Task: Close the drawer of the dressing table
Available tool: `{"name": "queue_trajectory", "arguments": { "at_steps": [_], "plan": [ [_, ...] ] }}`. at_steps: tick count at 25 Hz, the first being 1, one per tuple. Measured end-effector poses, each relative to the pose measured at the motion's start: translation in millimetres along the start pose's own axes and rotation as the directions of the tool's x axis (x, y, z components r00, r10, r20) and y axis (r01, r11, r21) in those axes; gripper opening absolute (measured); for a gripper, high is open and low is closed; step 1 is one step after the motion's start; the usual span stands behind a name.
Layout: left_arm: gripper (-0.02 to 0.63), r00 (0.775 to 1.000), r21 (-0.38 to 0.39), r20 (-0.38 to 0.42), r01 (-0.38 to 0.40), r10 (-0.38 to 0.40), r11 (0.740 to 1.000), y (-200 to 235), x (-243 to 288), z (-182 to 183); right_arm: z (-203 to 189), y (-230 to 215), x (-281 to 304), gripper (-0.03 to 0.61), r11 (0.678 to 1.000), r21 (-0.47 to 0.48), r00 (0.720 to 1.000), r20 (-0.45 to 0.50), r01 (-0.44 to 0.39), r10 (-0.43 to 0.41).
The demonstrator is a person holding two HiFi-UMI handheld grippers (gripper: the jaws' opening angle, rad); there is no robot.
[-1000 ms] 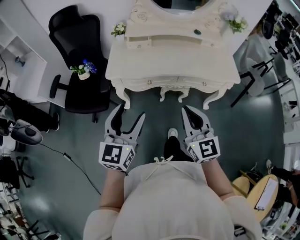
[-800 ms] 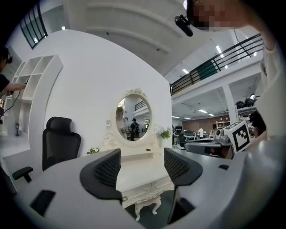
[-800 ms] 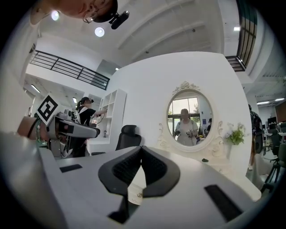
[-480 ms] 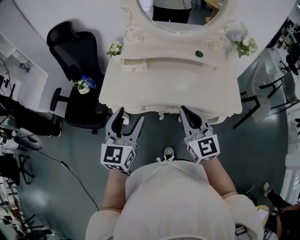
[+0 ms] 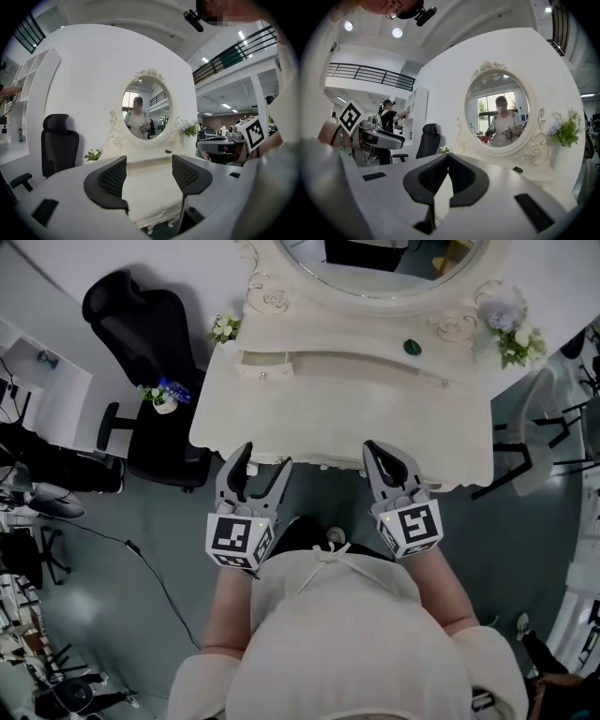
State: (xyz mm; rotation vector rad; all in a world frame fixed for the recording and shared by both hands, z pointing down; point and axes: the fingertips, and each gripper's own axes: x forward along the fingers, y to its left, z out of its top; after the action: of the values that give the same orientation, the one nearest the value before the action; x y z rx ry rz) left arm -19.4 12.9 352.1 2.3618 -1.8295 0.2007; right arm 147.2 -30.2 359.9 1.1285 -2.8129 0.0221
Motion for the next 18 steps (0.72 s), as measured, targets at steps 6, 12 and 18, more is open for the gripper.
{"name": "queue_trajectory", "arguments": {
  "at_steps": [6, 12, 18],
  "plan": [
    [0.304, 0.999, -0.007, -0.052, -0.012, 0.012, 1.000, 32.4, 48.2, -19.5, -16.3, -16.8, 48.5, 0.006, 1.000, 0.012, 0.999, -0.040, -0.025, 0.025],
    [0.304, 0.994, -0.028, -0.102, -0.036, 0.033, 0.999, 79.2, 100.5, -43.5, -40.0, -33.5, 111.9, 0.006, 0.998, 0.051, 0.995, -0.093, -0.034, 0.038],
    [0.304, 0.984, -0.051, -0.176, -0.018, 0.008, 0.999, 110.8, 142.0, -75.7, -59.6, -40.6, 165.2, 0.006, 0.996, 0.074, 0.988, -0.144, -0.042, 0.052]
  ]
}}
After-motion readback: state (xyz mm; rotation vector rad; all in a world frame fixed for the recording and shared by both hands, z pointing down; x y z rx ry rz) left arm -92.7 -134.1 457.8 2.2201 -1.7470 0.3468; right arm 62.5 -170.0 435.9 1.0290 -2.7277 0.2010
